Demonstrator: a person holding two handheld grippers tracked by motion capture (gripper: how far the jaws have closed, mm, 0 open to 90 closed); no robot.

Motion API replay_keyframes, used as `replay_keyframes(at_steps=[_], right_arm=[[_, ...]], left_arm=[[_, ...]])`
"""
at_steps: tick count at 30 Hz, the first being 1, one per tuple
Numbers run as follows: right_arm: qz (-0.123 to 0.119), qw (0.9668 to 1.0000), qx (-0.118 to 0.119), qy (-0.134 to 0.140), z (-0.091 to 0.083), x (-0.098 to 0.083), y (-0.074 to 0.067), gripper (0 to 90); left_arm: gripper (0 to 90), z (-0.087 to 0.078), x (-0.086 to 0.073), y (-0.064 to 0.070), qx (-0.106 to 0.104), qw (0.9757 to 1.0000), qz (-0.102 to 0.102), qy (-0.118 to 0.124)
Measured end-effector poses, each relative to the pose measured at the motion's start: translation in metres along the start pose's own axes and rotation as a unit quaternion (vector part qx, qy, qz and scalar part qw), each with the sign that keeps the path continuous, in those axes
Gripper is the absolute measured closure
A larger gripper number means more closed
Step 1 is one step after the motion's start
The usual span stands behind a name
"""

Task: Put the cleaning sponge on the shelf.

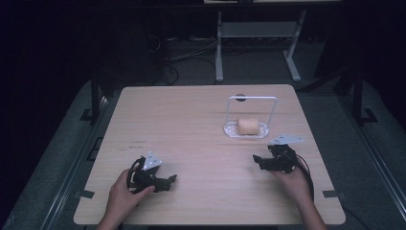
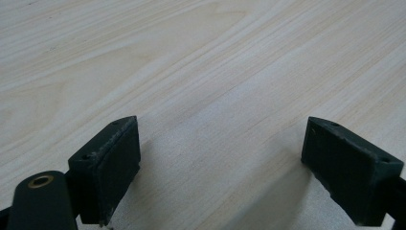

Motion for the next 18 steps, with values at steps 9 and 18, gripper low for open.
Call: replay_keyframes(at_steps=[9, 18], right_arm=[[0.007, 1.0, 0.001, -0.005, -0.014, -0.016, -0.001, 16.8], [0.005, 0.9999, 0.0, 0.011, -0.028, -0.029, -0.005, 9.4]], left_arm=[[12.6, 0.0, 0.0, 0.0, 0.0, 1.0, 0.0, 0.0], [12.6, 0.0, 0.0, 0.0, 0.0, 1.0, 0.0, 0.0]])
Point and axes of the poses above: each handheld gripper's, and its own axes: z roughly forward along the jaws, x roughly out of its top, y roughly to its right, the point moved 9 cm from there along z, roughly forward along the jaws, and after that the axes turned 6 degrees about y, right-handed, at the moved point
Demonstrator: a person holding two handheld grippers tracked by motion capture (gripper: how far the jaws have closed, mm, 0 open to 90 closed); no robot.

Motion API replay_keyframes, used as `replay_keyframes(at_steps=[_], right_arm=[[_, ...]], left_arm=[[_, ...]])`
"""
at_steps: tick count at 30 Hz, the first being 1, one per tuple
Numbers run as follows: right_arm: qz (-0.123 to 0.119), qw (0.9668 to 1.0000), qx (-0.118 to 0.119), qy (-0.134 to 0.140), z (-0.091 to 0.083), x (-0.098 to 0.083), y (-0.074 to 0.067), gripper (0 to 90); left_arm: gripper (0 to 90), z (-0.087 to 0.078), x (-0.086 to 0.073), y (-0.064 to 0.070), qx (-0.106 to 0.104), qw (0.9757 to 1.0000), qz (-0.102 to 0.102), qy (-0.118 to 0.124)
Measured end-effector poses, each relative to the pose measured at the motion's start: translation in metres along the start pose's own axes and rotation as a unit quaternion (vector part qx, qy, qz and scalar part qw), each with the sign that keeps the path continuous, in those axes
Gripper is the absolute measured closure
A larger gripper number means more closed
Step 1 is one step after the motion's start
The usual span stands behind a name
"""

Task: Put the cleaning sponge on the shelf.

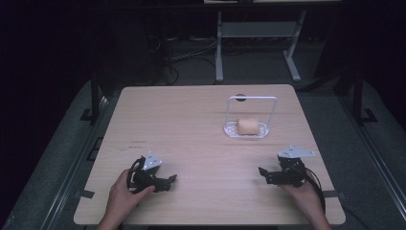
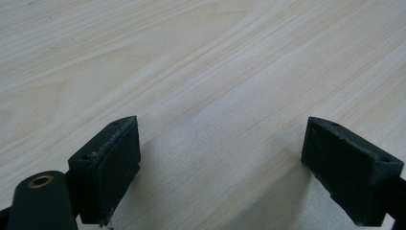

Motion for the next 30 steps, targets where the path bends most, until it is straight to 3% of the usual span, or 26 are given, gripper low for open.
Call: replay_keyframes(at_steps=[17, 22, 30], right_arm=[[-0.012, 0.9996, -0.025, -0.005, -0.013, -0.03, 0.005, 2.6], [-0.012, 0.9987, -0.04, -0.027, -0.012, -0.042, 0.008, 2.6], [-0.002, 0.9989, -0.034, -0.033, -0.012, -0.043, 0.009, 2.6]], left_arm=[[12.6, 0.0, 0.0, 0.0, 0.0, 1.0, 0.0, 0.001], [12.6, 0.0, 0.0, 0.0, 0.0, 1.0, 0.0, 0.0], [12.6, 0.0, 0.0, 0.0, 0.0, 1.0, -0.002, 0.002]])
Point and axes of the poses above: each handheld gripper's, and its own axes: z roughly forward along the jaws, x roughly out of its top, y roughly to its right, the point moved 9 cm from there along z, roughly forward along the jaws, and after that the axes turned 6 degrees about y, right-handed, at the moved point
